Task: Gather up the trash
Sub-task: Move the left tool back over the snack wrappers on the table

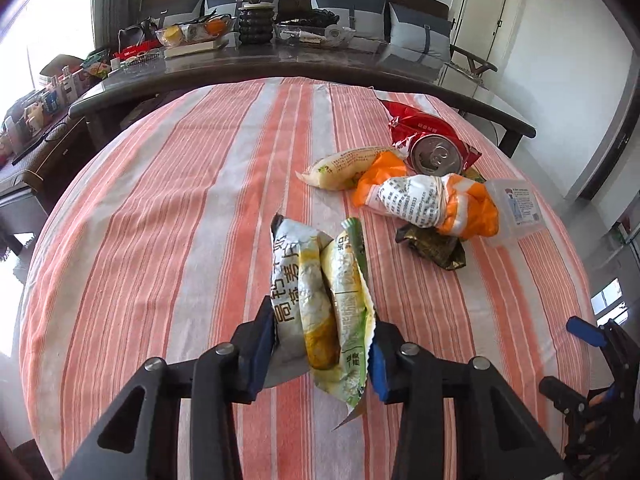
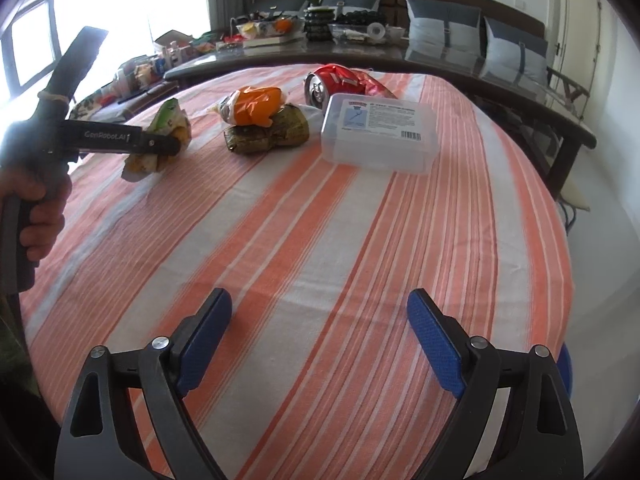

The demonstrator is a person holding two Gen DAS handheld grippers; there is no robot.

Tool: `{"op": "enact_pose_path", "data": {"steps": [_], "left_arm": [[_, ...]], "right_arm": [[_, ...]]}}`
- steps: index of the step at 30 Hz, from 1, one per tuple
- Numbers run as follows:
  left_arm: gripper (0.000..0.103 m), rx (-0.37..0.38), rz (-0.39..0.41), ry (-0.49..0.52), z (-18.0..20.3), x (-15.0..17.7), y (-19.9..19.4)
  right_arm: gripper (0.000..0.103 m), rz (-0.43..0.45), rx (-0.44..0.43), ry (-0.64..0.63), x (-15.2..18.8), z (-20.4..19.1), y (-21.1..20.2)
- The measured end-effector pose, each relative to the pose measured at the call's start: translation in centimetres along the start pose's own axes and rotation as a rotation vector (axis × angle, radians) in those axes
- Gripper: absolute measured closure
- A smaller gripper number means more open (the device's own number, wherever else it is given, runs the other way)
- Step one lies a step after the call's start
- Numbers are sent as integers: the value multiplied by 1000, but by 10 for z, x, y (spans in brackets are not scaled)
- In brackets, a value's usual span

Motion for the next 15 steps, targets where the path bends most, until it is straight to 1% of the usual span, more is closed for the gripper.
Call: {"op": "enact_pose_path", "data": {"steps": [1,2,3,4,8,11,15], "left_arm": [[56,0,0,7,1,4,-1],[47,-6,2,15,1,8,-1],[43,-10,5,24,2,10,0],[37,-16,4,30,1,12,3],[35,-56,10,59,0,13,7],[31,-66,15,74,0,15,9],[30,-67,14,75,-1,14,10]], "right_arm": [[13,1,0,12,0,3,0],[13,2,-1,23,-1,7,-1],[13,3,-1,33,-1,10,-1],[13,6,-3,42,-2,12,-1],[13,13,-2,39,-5,17,1],[13,11,-6,29,-12,24,3],[13,2,-18,26,-32,42,12]]}}
Point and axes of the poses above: each gripper's, at about its wrist camera, not at the fingertips, and y roughly the way its jaws point, z to its right, x to its underside, the point moved 3 cm from there along y, roughly the way its jaws point, and after that the axes turned 4 degrees about x, right-handed, at the moved point
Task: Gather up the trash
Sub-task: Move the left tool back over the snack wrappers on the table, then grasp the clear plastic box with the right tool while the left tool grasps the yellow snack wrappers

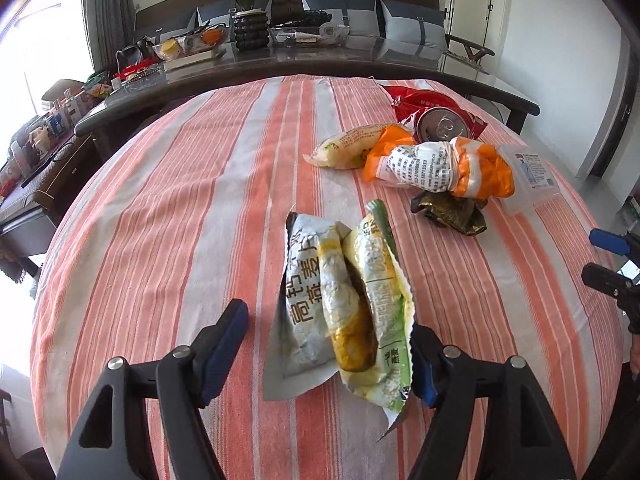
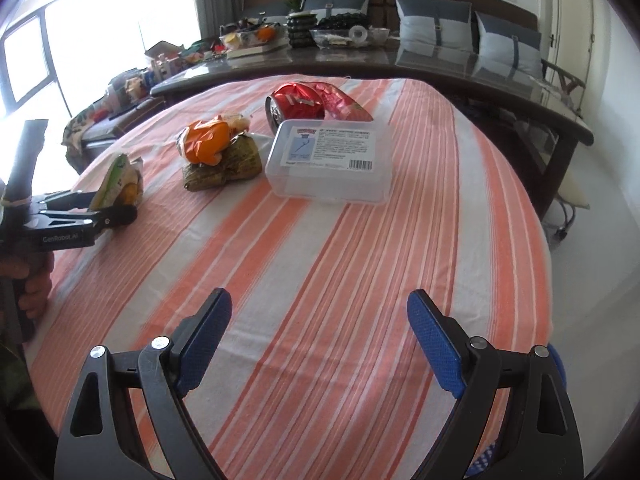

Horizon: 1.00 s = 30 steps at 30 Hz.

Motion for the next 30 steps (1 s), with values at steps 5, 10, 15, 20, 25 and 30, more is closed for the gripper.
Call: {"op": "enact_pose_path", "data": {"steps": [5,10,15,20,25,30], "left_arm": [[29,2,0,-3,0,0,1],[29,3,0,-3,0,0,1],[29,2,0,-3,0,0,1],[29,1,0,-2,0,0,1],[29,1,1,-2,0,0,0],[29,0,1,-3,0,0,0]], "right_arm": [[12,-9,-38,15,-37,22,24],[12,-28,-157,30,-55,23,47],[17,-108,-489,-69,-38,-19,24],[8,-70,-235,-244,-35,-34,9],[8,-98,-55,-240,-62,-21,49],[22,-168,-78,-216,-74,-15,71]]}}
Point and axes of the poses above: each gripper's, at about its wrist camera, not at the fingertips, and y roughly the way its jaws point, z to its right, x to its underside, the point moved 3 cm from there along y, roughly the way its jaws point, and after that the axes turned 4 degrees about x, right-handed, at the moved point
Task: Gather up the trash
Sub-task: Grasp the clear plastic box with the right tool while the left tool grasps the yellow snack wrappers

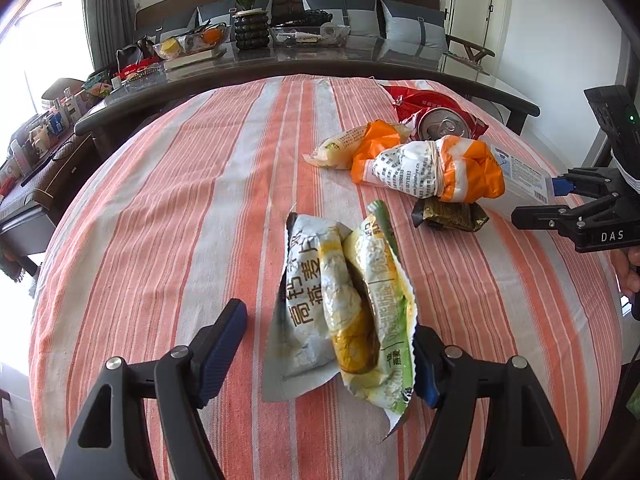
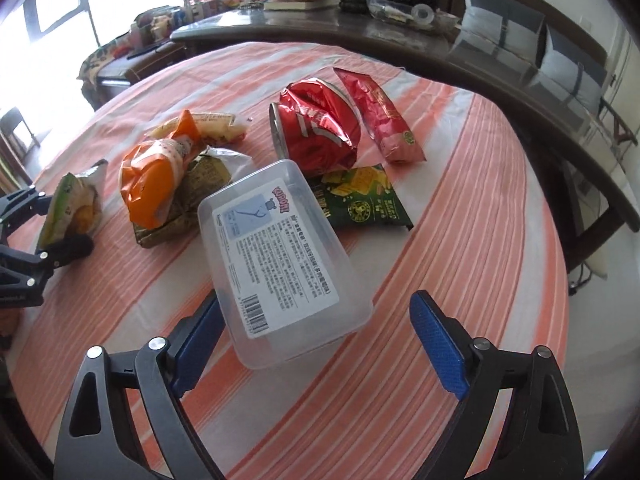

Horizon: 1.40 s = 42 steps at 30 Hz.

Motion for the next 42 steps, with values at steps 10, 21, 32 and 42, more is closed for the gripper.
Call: {"op": "enact_pose_path", "data": {"steps": [10,21,32,42], "left_arm": [[29,3,0,-2,0,0,0],[28,203,-15,-54,-12,19,-31],[28,173,-60,-31,-8,-7,-6],[71,204,-14,-2,1,-8,-27]], "right_arm": [[34,-29,58,223,63,-15,-33],[16,-16,-5,324,84,-22,-70],[11,-100,39,338,41,-23,-48],[42,-138,91,295,38,-25,-45]]}}
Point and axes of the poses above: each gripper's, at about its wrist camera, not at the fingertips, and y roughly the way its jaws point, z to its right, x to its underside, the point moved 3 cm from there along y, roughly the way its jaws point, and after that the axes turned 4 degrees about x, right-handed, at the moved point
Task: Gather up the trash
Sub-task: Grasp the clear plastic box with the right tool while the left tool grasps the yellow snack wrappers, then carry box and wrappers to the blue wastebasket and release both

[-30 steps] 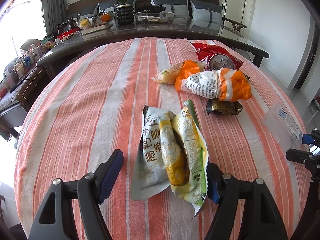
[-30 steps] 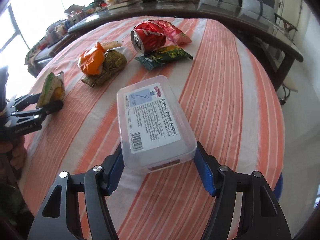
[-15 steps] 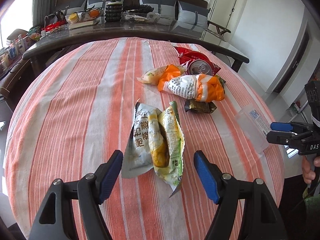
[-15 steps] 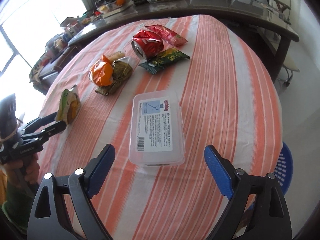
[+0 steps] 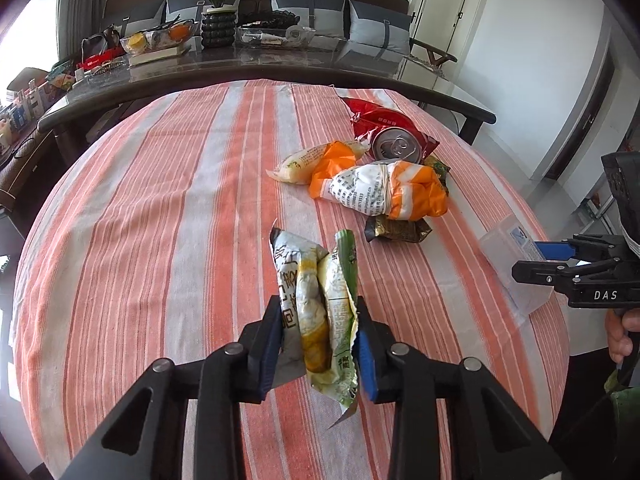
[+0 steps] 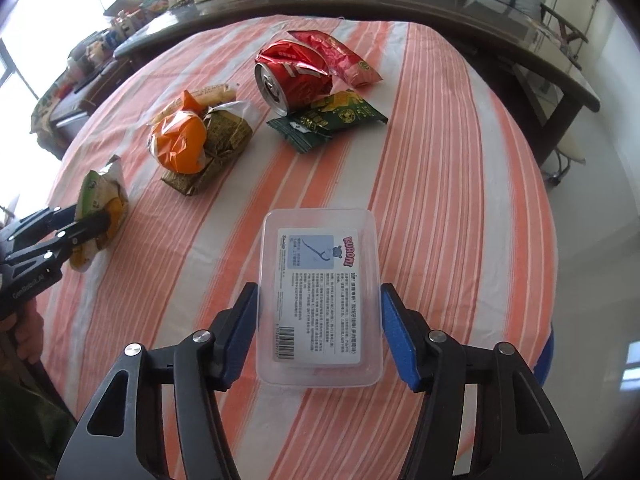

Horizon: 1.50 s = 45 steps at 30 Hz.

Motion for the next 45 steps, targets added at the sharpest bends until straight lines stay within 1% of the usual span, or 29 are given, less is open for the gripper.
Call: {"op": "enact_pose_path", "data": {"steps": [6,9,13,19,23,26,30,35,39,45], "left_arm": [[77,27,36,30,26,3,-17],[78,39,41,48,41,1,-17],[79,47,43,75,61,0,-15],[79,78,36,133,97,-4,-10],[79,114,22,154,124,-8,-1],[79,155,16,182,151,-13,5],[79,218,9,235,196,-20,15],[79,298,-19,288,257,-30,36],[79,356,-64,308,302,-31,61],[79,408,-144,330,359,-28,107]], "right_arm": [[42,59,-45,41,11,14,-21],[42,87,-65,50,16,21,-29],[42,117,-68,53,21,27,-38],[42,126,-75,76,29,40,-41],[42,127,-80,100,34,54,-40],[42,138,-79,121,37,67,-46],[42,162,-50,168,43,100,-58],[42,170,25,267,58,163,-70],[42,158,89,339,76,211,-74],[42,119,151,436,104,272,-66]]}}
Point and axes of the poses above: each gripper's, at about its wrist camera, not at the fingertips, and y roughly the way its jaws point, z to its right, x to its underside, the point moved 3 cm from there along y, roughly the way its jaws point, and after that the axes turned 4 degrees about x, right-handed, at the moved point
